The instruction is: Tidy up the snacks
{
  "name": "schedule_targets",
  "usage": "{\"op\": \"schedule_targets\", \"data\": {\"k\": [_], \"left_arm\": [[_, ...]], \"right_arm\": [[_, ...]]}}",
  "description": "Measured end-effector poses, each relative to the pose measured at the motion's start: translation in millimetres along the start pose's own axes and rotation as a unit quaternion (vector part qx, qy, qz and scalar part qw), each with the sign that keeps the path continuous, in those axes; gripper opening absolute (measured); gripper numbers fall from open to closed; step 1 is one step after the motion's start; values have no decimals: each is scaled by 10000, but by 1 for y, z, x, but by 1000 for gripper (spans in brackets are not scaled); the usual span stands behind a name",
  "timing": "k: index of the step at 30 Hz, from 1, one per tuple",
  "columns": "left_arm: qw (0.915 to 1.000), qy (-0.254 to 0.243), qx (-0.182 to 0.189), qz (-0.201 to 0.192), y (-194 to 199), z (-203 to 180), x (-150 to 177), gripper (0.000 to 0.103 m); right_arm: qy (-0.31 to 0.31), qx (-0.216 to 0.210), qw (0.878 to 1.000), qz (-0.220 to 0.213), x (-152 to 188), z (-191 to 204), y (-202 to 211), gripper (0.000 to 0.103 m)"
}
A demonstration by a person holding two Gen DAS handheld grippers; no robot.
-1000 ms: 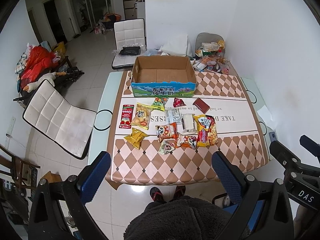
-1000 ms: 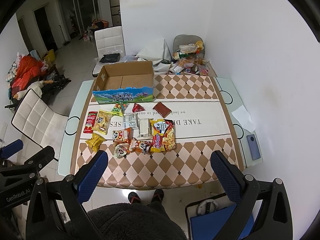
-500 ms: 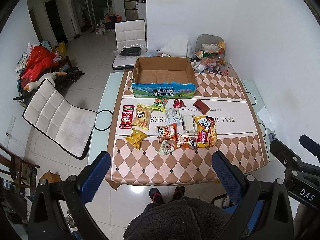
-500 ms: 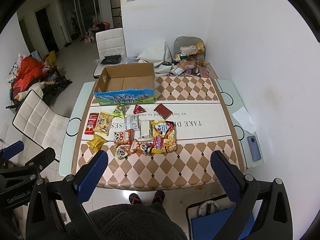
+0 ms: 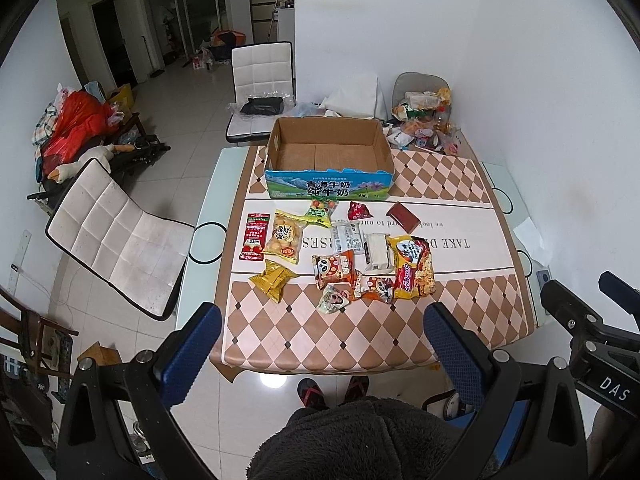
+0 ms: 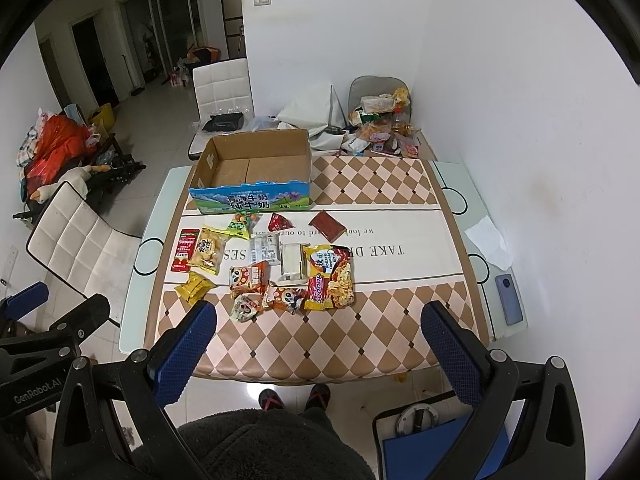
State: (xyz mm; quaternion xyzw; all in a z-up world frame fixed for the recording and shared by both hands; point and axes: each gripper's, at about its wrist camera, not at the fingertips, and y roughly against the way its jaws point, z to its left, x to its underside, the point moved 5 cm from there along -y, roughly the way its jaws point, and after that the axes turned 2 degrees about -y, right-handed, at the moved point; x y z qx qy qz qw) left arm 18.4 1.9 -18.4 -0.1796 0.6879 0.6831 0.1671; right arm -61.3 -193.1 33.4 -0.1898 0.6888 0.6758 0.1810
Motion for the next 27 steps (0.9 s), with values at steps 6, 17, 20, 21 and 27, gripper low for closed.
{"op": "schedule_targets", "data": {"k": [6, 17, 20, 21, 27], "left_arm": [[10000, 17, 4, -10, 0, 1, 2, 103], [10000, -9, 16, -38, 3, -3, -3, 103], [10000, 19, -5, -48, -2, -4, -8, 103], [10000, 47, -24, -74, -7, -5, -12, 103], [9989, 259, -321, 216, -84, 0, -28, 103]], "right_arm": [[-4, -6, 10000, -10, 1, 0, 0, 103], [-7, -30, 10000, -9, 3, 1, -1, 103], [-74, -58, 9999, 35, 0, 0, -7, 103], [-103, -66, 9999, 54, -2, -2, -10, 103], [-502, -196, 9974, 472, -15, -22, -76, 103]]}}
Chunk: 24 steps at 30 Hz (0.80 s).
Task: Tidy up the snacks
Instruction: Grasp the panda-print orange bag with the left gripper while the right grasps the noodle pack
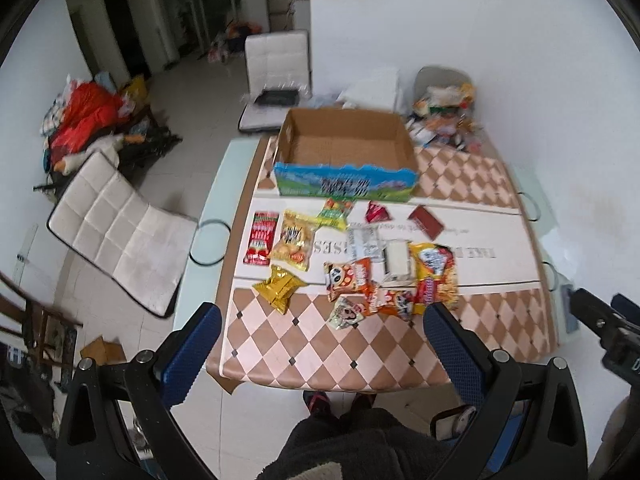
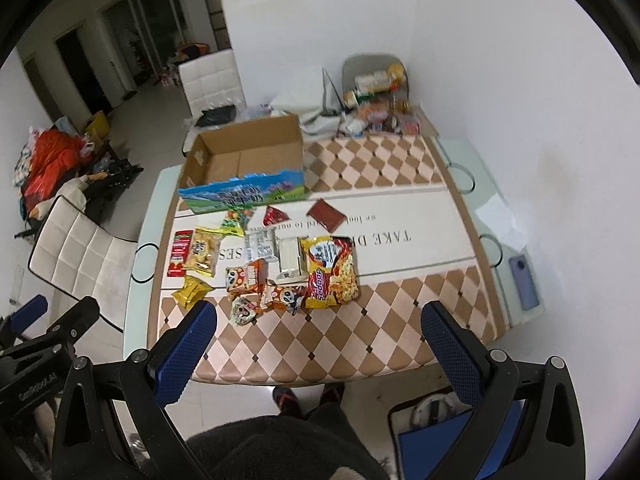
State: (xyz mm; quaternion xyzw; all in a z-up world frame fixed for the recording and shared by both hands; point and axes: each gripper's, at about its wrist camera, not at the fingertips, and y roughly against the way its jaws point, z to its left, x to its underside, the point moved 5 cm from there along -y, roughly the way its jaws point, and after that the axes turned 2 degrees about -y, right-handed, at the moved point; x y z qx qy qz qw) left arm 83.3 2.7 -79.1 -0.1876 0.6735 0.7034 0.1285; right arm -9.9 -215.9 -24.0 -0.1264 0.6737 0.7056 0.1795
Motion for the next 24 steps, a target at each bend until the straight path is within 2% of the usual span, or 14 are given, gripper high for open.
{"op": "schedule_targets", "data": {"k": [4, 8, 13, 19, 24], "left_arm": [[9990, 114, -115, 416, -67, -4, -10, 103], [9956, 155, -260, 882, -135, -5, -6, 103], [9846, 272, -194, 1718, -225, -4, 10, 103], [9726, 481, -8, 2276, -294, -4, 18, 103], [9554, 774, 382, 2823, -350, -11, 24, 103]], "right_arm": [[-228, -56, 9988, 435, -7, -23, -77, 103], [-313, -2, 9952, 929, -12, -39, -170, 103], [-350, 108, 9870, 1563, -10, -54, -282, 103], [-473, 153, 9795, 1950, -4, -65, -365, 103], [-559, 126, 9724, 2260, -1, -67, -403, 103]]}}
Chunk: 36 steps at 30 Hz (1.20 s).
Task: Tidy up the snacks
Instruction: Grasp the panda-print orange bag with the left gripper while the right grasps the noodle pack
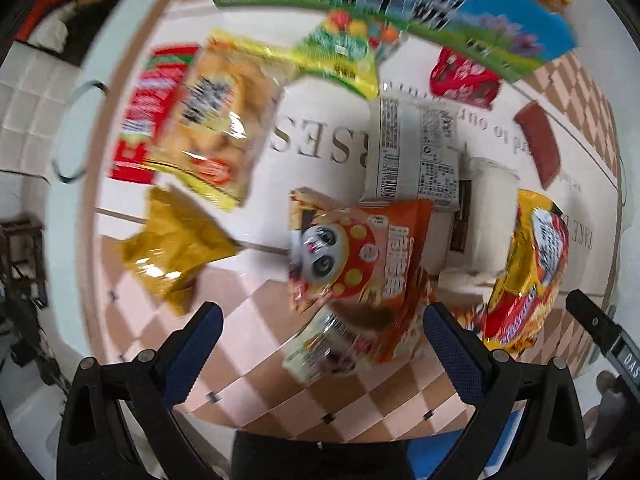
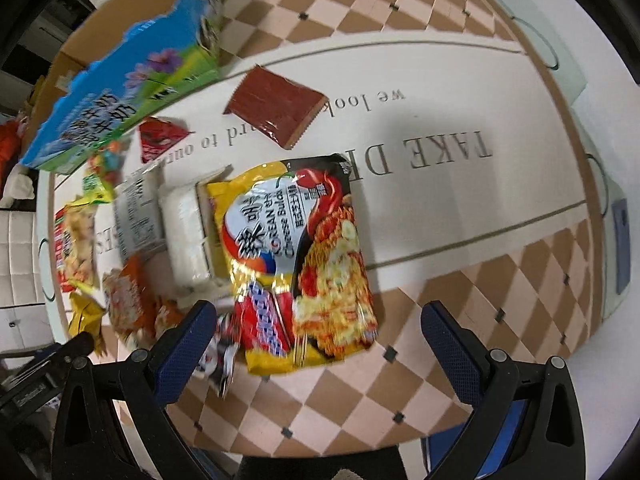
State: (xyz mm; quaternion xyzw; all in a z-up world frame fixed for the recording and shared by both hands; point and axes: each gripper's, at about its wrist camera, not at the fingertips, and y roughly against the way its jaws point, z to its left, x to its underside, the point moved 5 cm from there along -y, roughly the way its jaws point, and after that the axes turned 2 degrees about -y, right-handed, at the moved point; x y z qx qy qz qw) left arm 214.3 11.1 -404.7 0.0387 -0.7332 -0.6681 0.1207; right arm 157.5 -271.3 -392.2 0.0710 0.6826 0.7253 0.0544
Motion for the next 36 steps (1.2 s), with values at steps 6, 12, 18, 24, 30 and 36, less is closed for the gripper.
{"op": "schedule_targets", "data": {"k": [6, 12, 18, 24, 30, 36], "left_arm": [[9992, 69, 201, 348, -39, -9, -12, 102], [9989, -25, 89, 463, -75, -15, -14, 97], [9995, -37, -19, 320, -104, -23, -12, 68], [9996, -119, -146, 199, -108, -31, -9, 62], [9996, -101, -190, 169, -93, -40, -9, 60], [9996, -72, -245, 117, -73, -43, -25, 58]], "right_arm": [[49, -55, 9993, 359, -14, 6, -32, 103], [177, -74, 9975, 679, -21, 9, -57, 103], [106, -229, 9951, 955, -22, 7, -73, 103], [147, -358, 9938, 1041, -14, 4, -73, 103], [311, -316, 9919, 1193, 5, 21, -92, 103], [336, -266, 9939, 1019, 9, 16, -80, 89]]}}
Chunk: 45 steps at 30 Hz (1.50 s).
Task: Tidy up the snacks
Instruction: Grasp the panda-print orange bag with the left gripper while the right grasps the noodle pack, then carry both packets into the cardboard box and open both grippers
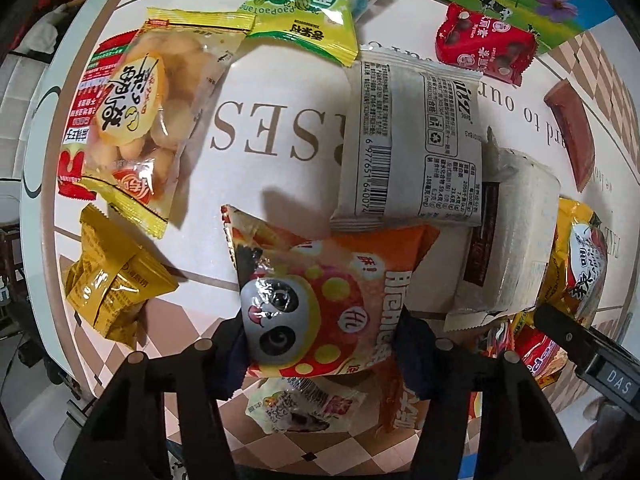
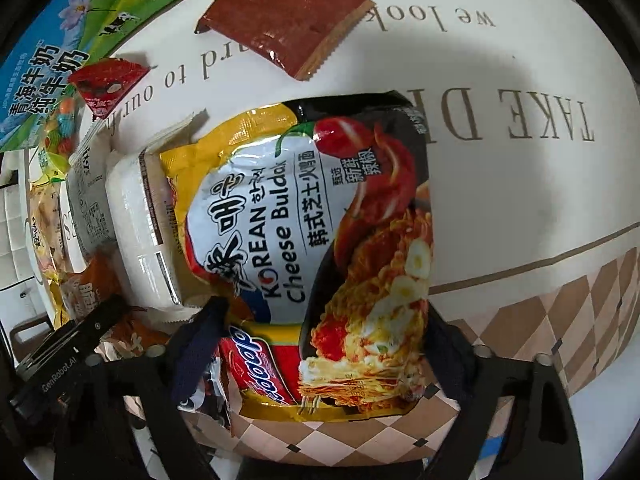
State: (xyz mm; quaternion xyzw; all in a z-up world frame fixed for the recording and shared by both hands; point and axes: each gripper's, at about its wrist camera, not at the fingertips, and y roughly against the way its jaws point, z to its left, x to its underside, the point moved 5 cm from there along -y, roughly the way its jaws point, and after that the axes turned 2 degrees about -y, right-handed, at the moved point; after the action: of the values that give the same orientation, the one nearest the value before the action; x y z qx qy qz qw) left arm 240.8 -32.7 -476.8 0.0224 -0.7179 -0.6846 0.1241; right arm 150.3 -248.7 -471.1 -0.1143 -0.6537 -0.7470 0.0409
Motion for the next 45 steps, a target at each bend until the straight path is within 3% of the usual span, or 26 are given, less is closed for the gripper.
{"op": "schedule_targets", "data": {"k": [5, 8, 17, 25, 26, 31, 32, 35, 41, 45], "left_arm": [[9999, -3, -57, -137, 23, 12, 14, 57], [9998, 20, -49, -203, 33, 19, 24, 57], [9993, 101, 3, -357, 69, 28, 65, 57], [9937, 40, 391, -1046, 173, 28, 91, 57], [9918, 6, 463, -1189, 195, 30, 91, 57], [9842, -136, 774, -1588, 266, 36, 60, 57], [9824, -182, 788, -1685, 283, 41, 51, 57], [9793, -234, 744, -1869, 314, 57, 11, 57], [9810, -279, 789, -1750, 332, 92, -82, 57], [9852, -360, 676, -1534, 308, 96, -144, 57]], "right_arm": [[63, -2, 9996, -283, 24, 5, 12, 83], [25, -71, 9992, -390, 36, -2, 21, 71], [-68, -325, 9986, -416, 76, -29, 30, 70], [148, -1022, 9914, -806, 91, -40, 133, 70], [171, -1092, 9903, -841, 73, -43, 151, 70], [397, -1556, 9800, -1171, 55, -12, 232, 70], [424, -1592, 9787, -1227, 43, 30, 232, 70], [541, -1656, 9746, -1410, 23, 63, 262, 70], [566, -1484, 9736, -1642, -62, 150, 289, 70], [543, -1242, 9767, -1662, -132, 201, 287, 70]]}}
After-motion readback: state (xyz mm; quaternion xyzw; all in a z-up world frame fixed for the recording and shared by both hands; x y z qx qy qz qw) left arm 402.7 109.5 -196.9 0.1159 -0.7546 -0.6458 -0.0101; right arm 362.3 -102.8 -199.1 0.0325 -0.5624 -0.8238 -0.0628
